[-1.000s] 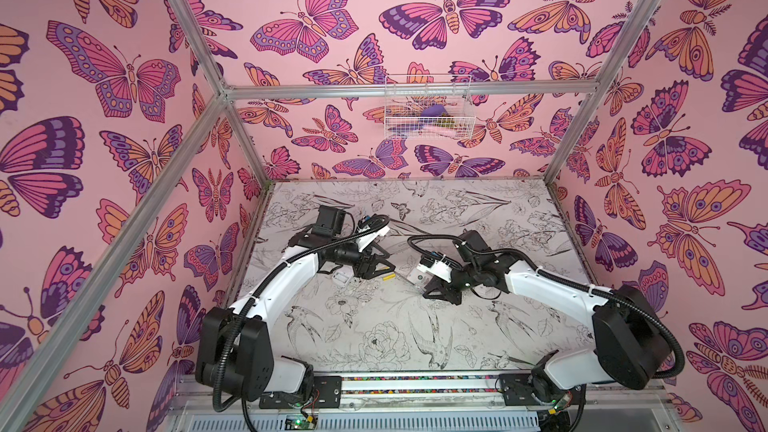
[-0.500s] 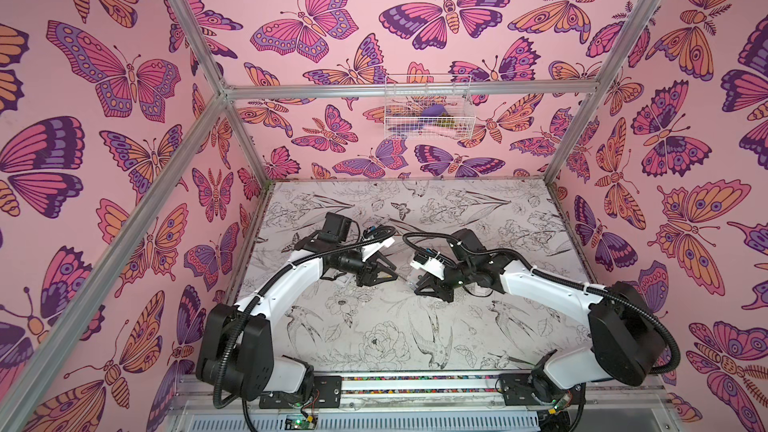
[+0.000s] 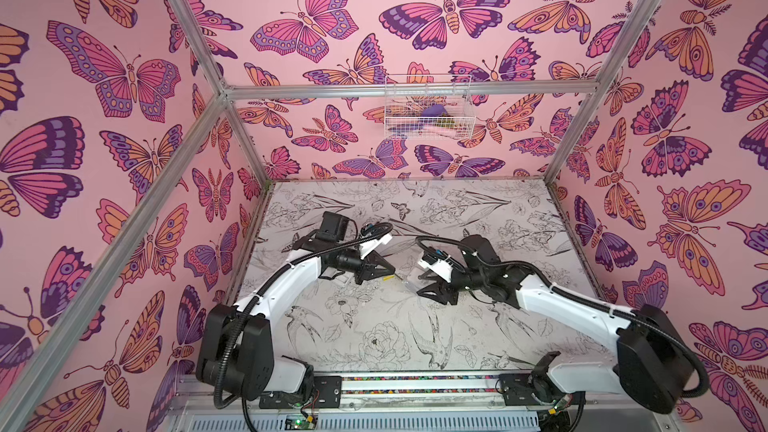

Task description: Unload the batteries from the remote control

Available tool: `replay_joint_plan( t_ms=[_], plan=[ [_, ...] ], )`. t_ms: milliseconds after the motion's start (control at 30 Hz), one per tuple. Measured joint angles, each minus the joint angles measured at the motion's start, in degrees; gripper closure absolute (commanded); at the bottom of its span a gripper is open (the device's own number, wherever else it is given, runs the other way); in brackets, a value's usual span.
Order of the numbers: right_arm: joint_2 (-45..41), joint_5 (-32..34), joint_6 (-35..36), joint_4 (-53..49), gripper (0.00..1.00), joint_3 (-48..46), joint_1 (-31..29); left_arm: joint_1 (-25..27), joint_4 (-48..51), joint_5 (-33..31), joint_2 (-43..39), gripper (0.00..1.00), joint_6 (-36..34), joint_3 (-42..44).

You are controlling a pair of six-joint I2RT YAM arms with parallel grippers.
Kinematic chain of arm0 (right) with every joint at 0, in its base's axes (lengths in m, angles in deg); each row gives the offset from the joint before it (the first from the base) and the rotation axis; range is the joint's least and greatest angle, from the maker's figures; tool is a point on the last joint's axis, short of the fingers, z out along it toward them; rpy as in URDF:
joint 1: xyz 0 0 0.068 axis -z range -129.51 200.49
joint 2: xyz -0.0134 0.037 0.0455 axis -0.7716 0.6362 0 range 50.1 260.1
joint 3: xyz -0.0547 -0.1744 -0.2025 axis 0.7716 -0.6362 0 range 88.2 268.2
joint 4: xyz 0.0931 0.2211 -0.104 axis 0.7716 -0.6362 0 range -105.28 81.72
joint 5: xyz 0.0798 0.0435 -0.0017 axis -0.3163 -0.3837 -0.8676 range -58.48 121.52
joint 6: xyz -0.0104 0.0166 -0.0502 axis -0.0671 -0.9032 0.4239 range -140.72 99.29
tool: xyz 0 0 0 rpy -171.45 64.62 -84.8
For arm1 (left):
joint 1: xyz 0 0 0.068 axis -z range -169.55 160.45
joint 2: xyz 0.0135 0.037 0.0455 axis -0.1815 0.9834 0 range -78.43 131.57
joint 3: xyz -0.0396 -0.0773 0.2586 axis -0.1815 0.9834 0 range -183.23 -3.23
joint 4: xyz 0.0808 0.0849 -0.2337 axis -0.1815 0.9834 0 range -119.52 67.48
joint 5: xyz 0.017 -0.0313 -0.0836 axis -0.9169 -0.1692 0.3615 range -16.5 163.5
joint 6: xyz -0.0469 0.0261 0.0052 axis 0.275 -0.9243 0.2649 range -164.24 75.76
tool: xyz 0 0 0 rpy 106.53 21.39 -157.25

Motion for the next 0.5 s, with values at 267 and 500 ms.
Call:
replay_joint_plan(
  t_ms=[267,500],
  plan=[
    [-14.51,18.88,-15.74,12.92,0.01,-8.66,1.31,-4.68,-8.72,1.14,-0.17,1.00,15.58,-1.20],
    [-16.39,27.36,-32.37,17.59,0.01,-9.09,2.45,-7.34,-30.67,4.96,-0.22,1.00,38.47,5.81]
  ],
)
